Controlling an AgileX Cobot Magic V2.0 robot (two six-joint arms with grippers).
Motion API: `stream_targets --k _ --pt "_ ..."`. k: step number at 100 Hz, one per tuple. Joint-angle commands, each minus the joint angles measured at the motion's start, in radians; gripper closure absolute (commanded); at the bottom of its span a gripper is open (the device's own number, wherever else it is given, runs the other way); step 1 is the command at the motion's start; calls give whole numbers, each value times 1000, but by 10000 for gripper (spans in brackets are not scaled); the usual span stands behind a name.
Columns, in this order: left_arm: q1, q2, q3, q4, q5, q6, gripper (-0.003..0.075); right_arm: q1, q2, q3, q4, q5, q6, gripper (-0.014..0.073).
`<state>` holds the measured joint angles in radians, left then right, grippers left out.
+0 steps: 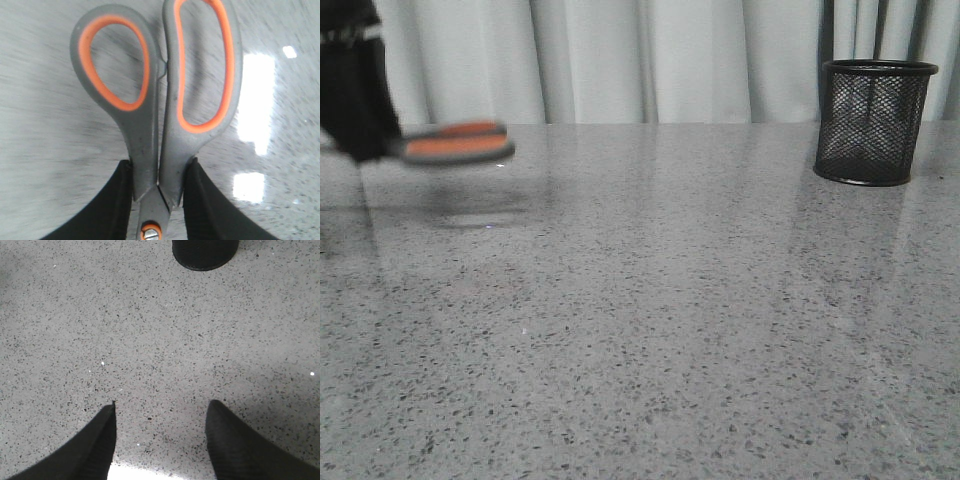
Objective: Put scissors into bucket
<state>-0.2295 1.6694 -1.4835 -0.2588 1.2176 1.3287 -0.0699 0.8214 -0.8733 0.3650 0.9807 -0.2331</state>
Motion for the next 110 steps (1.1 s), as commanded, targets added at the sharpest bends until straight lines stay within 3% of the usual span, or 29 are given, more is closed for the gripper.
stream_targets --k 1,17,42,59,82,110 --pt "-38 -83 -97 -5 46 -56 741 -1 -1 -33 49 -48 -10 234" --pt "-139 -137 -199 73 46 -146 741 -1 -1 -33 218 -70 -73 234" --pt "-343 -180 -320 217 42 -289 741 -1 -1 -33 646 -115 -274 234" --pt "-485 -184 -356 303 41 -334 741 -1 -1 -33 864 -118 -389 234" --pt "-646 -187 -360 432 28 -419 741 -1 -1 -33 973 -125 -457 234" --pt "-749 -195 -360 438 -46 -464 741 -1 -1 -37 999 -116 -478 234"
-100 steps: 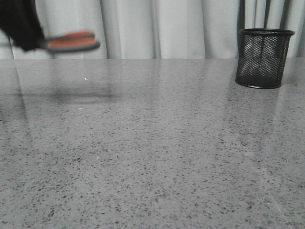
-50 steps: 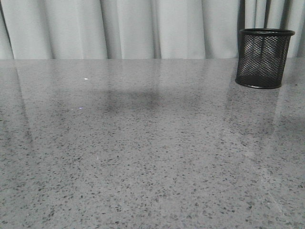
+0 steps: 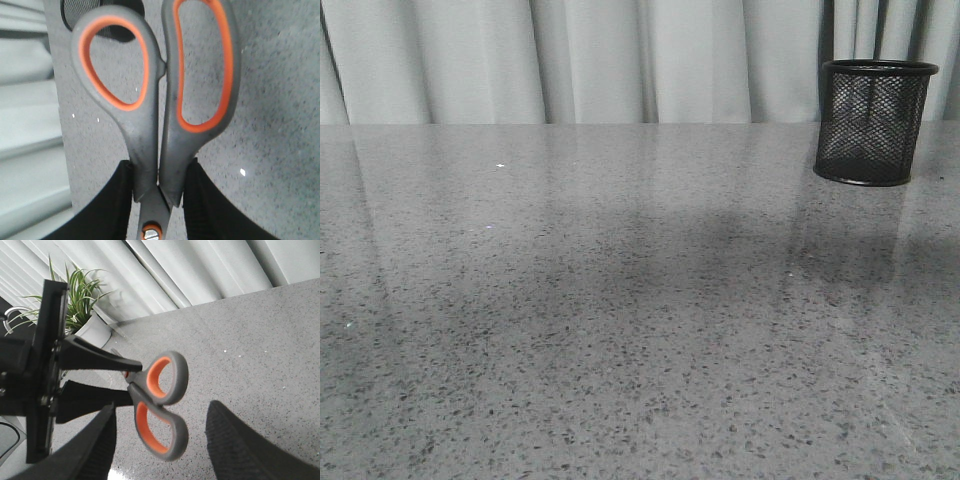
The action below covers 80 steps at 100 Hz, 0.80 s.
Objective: Put scissors into bucket
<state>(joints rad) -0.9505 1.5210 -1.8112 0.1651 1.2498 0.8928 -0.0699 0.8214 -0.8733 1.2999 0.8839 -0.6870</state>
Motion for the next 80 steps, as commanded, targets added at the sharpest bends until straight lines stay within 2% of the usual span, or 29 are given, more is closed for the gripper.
stream_targets --k 1,29,46,80 --pt "-32 -47 -32 14 -79 -27 741 -1 -1 -37 64 -19 -24 234" --pt "-71 -67 -32 8 -140 -53 741 -1 3 -66 60 1 -42 234" --pt "-77 -71 -32 1 -171 -56 741 -1 51 -81 62 88 -42 234" --pt "-89 -71 -32 -10 -217 -72 741 -1 119 -81 167 153 -115 238"
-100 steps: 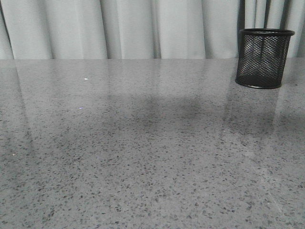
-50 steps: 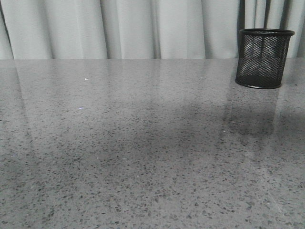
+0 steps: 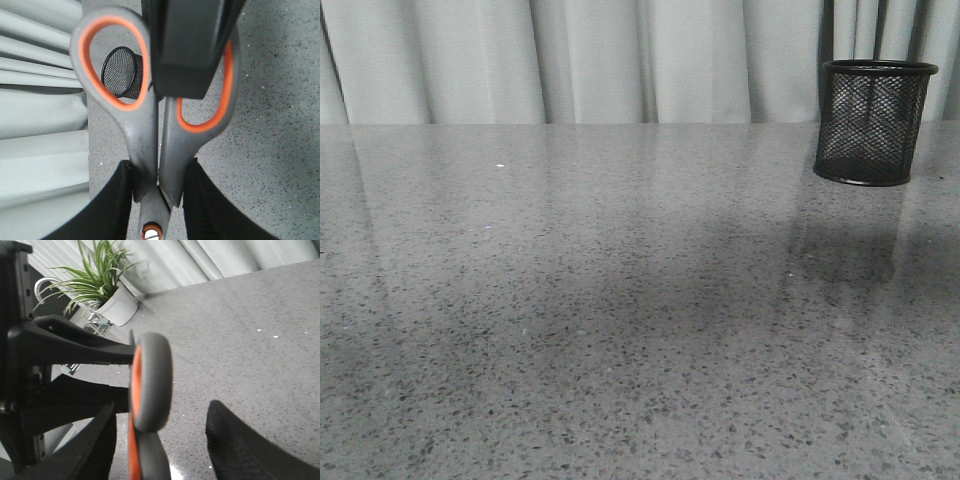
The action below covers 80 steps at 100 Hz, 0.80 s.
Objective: Put scissors into bucket
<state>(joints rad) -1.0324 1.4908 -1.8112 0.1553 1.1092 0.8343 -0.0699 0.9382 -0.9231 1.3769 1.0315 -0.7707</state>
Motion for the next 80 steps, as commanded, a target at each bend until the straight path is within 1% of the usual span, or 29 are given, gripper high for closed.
stream_targets --k 1,6,11,25,28,30,34,39,47,50,52,56,60,71,80 --pt "-7 -41 -32 0 -76 -14 741 -1 2 -32 89 6 -34 240" --pt "-7 -41 -32 0 -76 -14 741 -1 4 -32 89 6 -44 271" --pt "-7 -41 -32 0 -76 -14 741 -1 4 -32 89 6 -56 328" --pt "-7 -41 -32 0 -67 -14 738 -1 4 -32 89 6 -63 578" --pt "-7 -41 -32 0 -60 -14 729 -1 4 -32 89 6 -65 643" --pt "-7 -41 -32 0 -52 -14 719 -1 4 -32 89 6 -65 671" --pt "-7 -41 -32 0 -38 -14 691 -1 4 -32 89 6 -65 662" --pt "-7 -41 -32 0 -24 -14 634 -1 4 -32 89 6 -65 662" --pt "5 -41 -32 0 -6 -16 502 -1 4 -32 89 4 -65 662" --pt "11 -41 -32 0 -5 -24 469 -1 4 -32 89 2 -65 662" --pt "20 -41 -32 0 -4 -32 430 -1 4 -32 89 0 -65 662" --pt "33 -41 -32 2 -7 -56 389 -1 4 -32 89 -7 -65 662" --pt "57 -41 -32 7 -9 -77 376 -1 4 -32 89 -17 -65 662" --pt "151 -43 -32 10 -2 -154 375 -1 4 -36 59 -54 -62 655" --pt "250 -50 -32 10 24 -245 375 -1 11 -68 -52 -99 -8 648"
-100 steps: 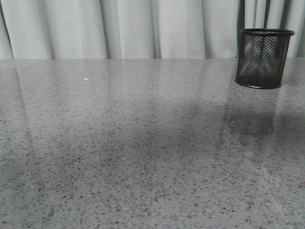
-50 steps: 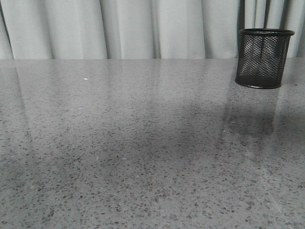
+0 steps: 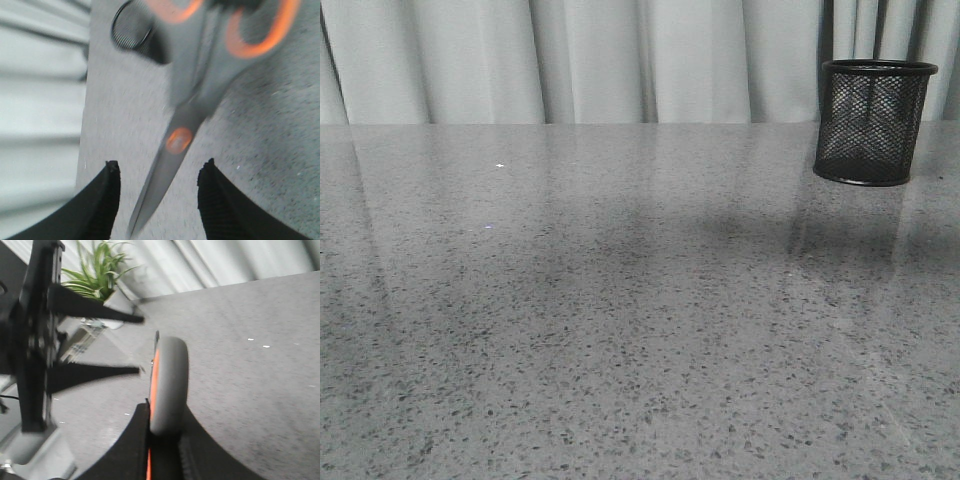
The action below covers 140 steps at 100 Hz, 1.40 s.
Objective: Put scissors into bucket
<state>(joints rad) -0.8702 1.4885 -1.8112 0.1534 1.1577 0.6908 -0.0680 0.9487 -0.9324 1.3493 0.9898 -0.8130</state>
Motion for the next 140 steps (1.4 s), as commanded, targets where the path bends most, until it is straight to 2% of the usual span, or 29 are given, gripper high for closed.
stream_targets --k 1,14,42,54,68,79,140 --pt "96 -47 -32 12 -23 -116 375 -3 1 -66 -47 -64 46 648" --pt "260 -70 -32 -17 18 -201 375 -3 27 -163 -254 -118 147 648" --pt "568 -148 -32 -212 57 -207 375 -3 150 -426 -772 -120 453 648" --pt "645 -182 -32 -256 68 -207 375 -3 214 -534 -986 -49 570 648" --pt "674 -213 -32 -256 70 -207 375 -3 296 -636 -1149 60 638 648" --pt "674 -219 -32 -256 70 -207 375 -3 353 -695 -1187 112 654 648" --pt "674 -217 -32 -256 64 -207 375 -3 615 -842 -1163 224 654 648"
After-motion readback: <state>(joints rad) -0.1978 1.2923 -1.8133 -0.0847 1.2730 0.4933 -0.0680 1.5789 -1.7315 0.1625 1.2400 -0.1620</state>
